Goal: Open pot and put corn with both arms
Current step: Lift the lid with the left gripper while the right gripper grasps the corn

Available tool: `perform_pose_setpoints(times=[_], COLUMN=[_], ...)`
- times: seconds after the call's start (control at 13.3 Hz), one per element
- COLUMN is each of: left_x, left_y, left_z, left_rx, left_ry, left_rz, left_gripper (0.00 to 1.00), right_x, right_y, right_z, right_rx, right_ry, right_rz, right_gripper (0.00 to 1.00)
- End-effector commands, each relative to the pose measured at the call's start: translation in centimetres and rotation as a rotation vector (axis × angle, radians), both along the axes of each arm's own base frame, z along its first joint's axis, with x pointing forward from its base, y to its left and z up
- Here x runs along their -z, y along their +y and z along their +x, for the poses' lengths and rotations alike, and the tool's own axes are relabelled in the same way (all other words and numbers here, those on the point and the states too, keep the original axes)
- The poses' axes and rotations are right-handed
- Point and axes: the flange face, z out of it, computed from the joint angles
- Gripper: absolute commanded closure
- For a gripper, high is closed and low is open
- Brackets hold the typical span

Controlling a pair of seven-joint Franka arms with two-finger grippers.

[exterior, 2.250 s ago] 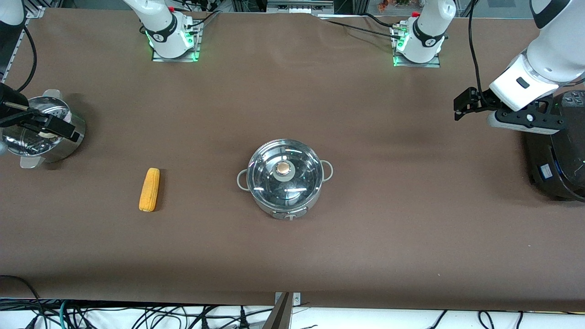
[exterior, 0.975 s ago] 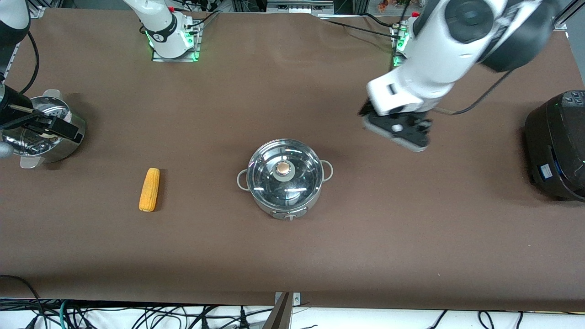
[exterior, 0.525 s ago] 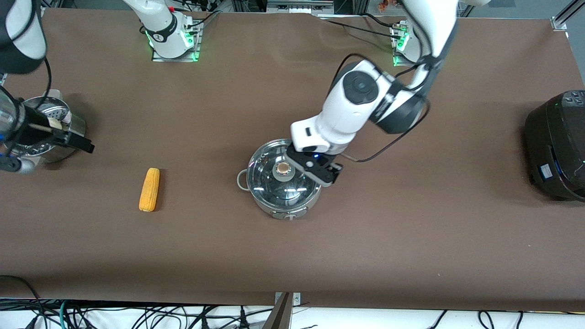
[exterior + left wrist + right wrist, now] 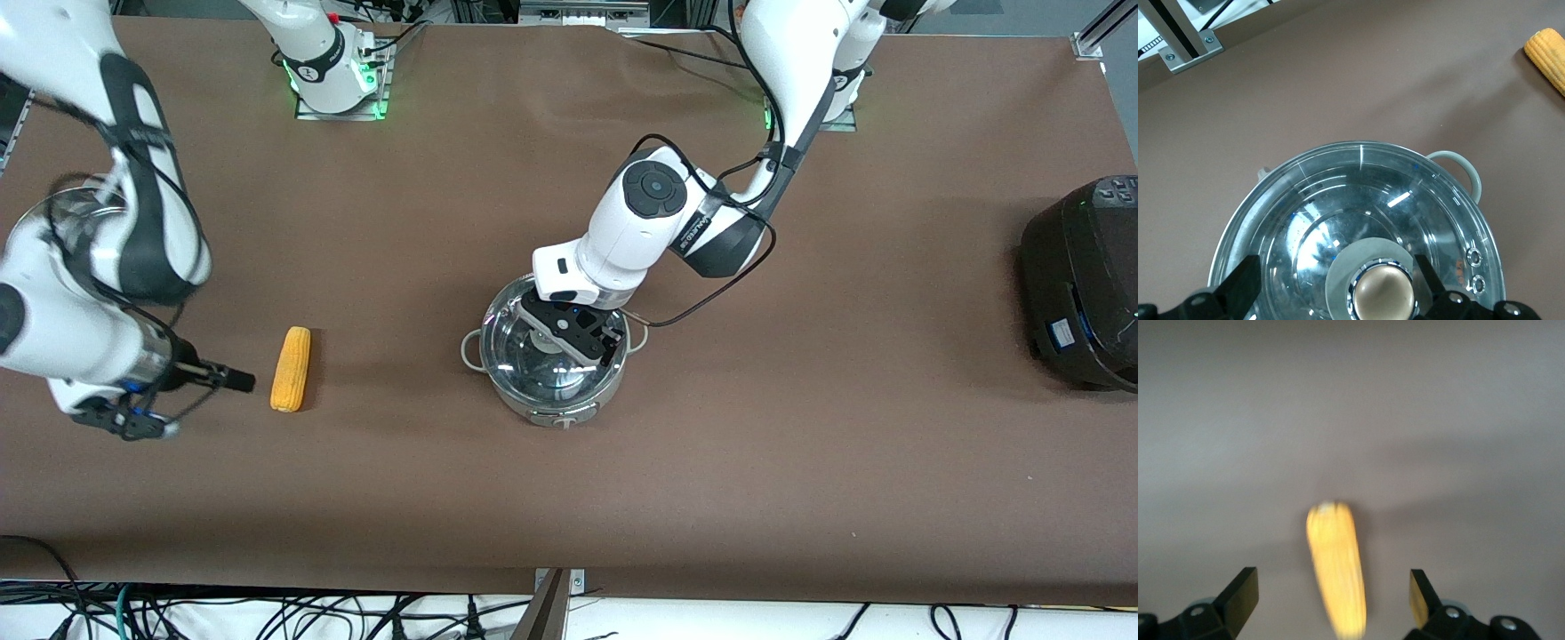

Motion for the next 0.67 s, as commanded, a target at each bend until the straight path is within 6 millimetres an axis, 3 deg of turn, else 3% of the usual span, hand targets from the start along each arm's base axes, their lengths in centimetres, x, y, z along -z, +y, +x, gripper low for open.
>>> perform_pose_setpoints(times=[0.0,0.3,0.53,0.6], left_x=[-0.1,0.4,1.8,1.9], left_y=[-1.7,-2.8,-2.7,-2.7], left_z=[-0.9,-2.1,-2.6,-2.6], left_rx=[0.038,0.067,0.076,0.079], left_ry=[-0.005,-0.003,0.015,0.012], left_rz=[-0.011,0.006,0.028,0.034], left_gripper=[0.00,0.00,0.00,0.02], right_x=[5.4,7.6,6.7,7.3], right_y=[0.1,1.8,1.9,1.9], right_z=[1.2,-0.1,-1.6,-2.2], right_rx=[-0.026,-0.036,-0.036,-0.036], right_ry=[-0.045,-0.001,0.040,0.053], right_rz=[-0.001,0.002,0.000,0.000], right_gripper=[0.00,0.00,0.00,0.00])
